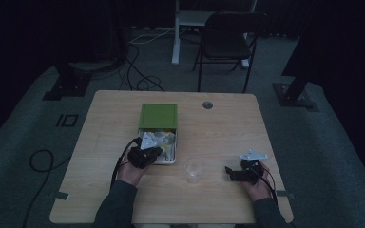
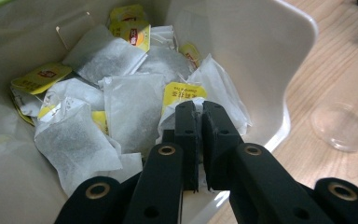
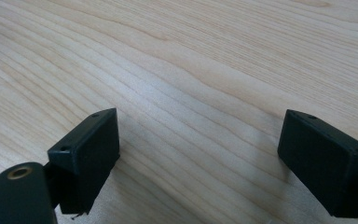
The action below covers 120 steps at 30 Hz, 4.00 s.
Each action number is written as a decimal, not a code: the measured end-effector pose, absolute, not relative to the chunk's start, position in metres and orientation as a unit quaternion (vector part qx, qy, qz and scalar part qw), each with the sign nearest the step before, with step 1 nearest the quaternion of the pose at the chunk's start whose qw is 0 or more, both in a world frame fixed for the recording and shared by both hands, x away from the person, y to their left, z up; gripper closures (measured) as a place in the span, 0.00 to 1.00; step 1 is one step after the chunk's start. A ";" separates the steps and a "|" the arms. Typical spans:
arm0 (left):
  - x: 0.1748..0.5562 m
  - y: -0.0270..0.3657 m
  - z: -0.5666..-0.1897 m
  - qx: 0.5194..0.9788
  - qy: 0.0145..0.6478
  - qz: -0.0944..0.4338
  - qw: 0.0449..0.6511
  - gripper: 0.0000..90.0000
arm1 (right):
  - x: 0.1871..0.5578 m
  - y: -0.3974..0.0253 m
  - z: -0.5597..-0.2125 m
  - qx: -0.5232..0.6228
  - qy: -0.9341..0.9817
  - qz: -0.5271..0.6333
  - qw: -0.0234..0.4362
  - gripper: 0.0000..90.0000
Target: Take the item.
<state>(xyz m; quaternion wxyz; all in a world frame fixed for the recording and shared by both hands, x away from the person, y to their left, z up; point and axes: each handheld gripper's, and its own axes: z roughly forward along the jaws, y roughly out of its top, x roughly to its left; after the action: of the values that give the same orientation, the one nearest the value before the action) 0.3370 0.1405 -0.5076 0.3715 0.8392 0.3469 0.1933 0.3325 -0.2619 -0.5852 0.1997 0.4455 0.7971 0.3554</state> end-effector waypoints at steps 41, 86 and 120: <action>0.323 0.152 -0.462 0.836 0.309 0.164 0.423 0.96 | 0.332 -0.262 -0.585 0.446 0.797 0.356 0.200 0.14; 0.301 0.122 -0.431 0.853 0.245 0.144 0.438 0.96 | 0.332 -0.262 -0.585 0.446 0.797 0.355 0.200 0.14; 0.292 0.091 -0.428 0.858 0.206 0.127 0.452 0.96 | 0.333 -0.262 -0.585 0.445 0.797 0.355 0.200 0.14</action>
<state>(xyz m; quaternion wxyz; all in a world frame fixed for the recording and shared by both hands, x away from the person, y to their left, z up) 0.2919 0.0914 -0.4280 0.4521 0.8585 0.2059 0.1272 0.3325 -0.2619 -0.5852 0.1999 0.4454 0.7971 0.3554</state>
